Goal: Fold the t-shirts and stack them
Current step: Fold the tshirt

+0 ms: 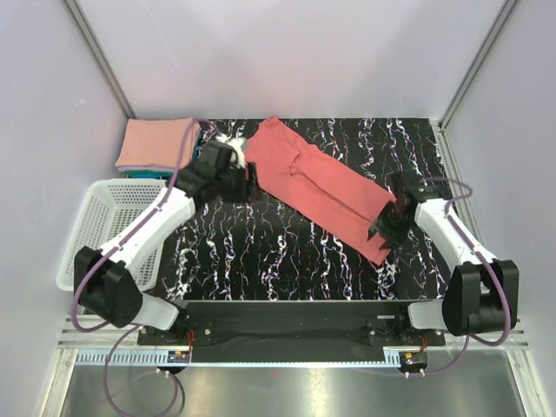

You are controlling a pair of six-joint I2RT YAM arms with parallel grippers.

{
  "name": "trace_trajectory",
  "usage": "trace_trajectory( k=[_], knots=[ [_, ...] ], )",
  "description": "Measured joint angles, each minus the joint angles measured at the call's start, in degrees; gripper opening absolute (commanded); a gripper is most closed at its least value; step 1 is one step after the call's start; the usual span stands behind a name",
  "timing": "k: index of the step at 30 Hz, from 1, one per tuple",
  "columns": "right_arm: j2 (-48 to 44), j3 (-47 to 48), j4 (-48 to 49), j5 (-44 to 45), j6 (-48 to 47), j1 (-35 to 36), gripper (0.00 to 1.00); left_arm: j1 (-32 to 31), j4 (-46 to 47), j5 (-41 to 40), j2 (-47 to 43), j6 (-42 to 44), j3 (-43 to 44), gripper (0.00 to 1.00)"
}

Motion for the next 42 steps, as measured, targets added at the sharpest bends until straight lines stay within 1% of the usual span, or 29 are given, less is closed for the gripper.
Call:
trace_trajectory(
  k=[3,6,9,12,13,14,15,19,22,25,28,31,35,40,42],
  knots=[
    [0.17,10.08,-2.21,2.08,-1.22,-1.86,0.52,-9.81,0.61,-3.80,-2.27,0.33,-0.98,0.58],
    [3.19,19.21,-1.38,2.78,-4.37,-7.85,0.53,-20.20,3.26,-8.81,-3.08,0.28,-0.46,0.57],
    [8.46,24.22,-0.79,3.63,-8.09,-13.99,0.56,-28.00,4.17,-12.26,-0.83,-0.13,1.75,0.57],
    [14.25,26.14,0.35,3.78,-11.30,-18.08,0.56,-34.01,5.90,-16.85,5.60,-0.24,6.36,0.56],
    [16.31,26.38,0.90,3.52,-12.31,-19.12,0.57,-35.06,6.08,-18.45,8.87,-0.20,8.87,0.56],
    [18.51,26.77,1.36,3.23,-13.51,-20.22,0.57,-37.77,6.51,-20.06,12.33,-0.11,11.50,0.56],
    [20.48,27.19,1.90,3.04,-14.49,-20.96,0.58,-39.12,6.99,-20.92,15.17,0.04,13.53,0.57],
    [28.46,30.95,3.56,1.57,-18.32,-22.45,0.62,-45.13,7.67,-24.79,29.18,1.92,24.68,0.58],
    [33.29,34.03,5.57,0.57,-21.07,-23.15,0.63,-48.19,8.04,-27.12,37.79,4.09,31.76,0.58],
    [36.28,35.87,7.43,-0.52,-22.80,-24.52,0.64,-50.10,8.15,-28.41,43.80,5.88,36.83,0.59],
    [37.59,35.52,8.81,-0.85,-23.80,-26.32,0.64,-50.73,8.57,-28.79,46.34,7.06,37.22,0.59],
    [37.88,33.66,11.28,-1.55,-24.33,-27.71,0.64,-50.99,10.88,-28.65,47.23,8.44,35.74,0.60],
    [38.29,30.97,13.64,-2.93,-25.24,-27.76,0.64,-51.43,13.09,-28.55,48.15,10.29,34.45,0.61],
    [38.25,27.89,17.49,-5.84,-25.99,-27.54,0.64,-52.52,12.87,-28.72,52.39,11.06,36.85,0.62],
    [38.01,27.23,18.84,-6.71,-26.16,-27.54,0.62,-52.85,12.83,-28.72,54.03,11.39,37.46,0.62]
  ],
)
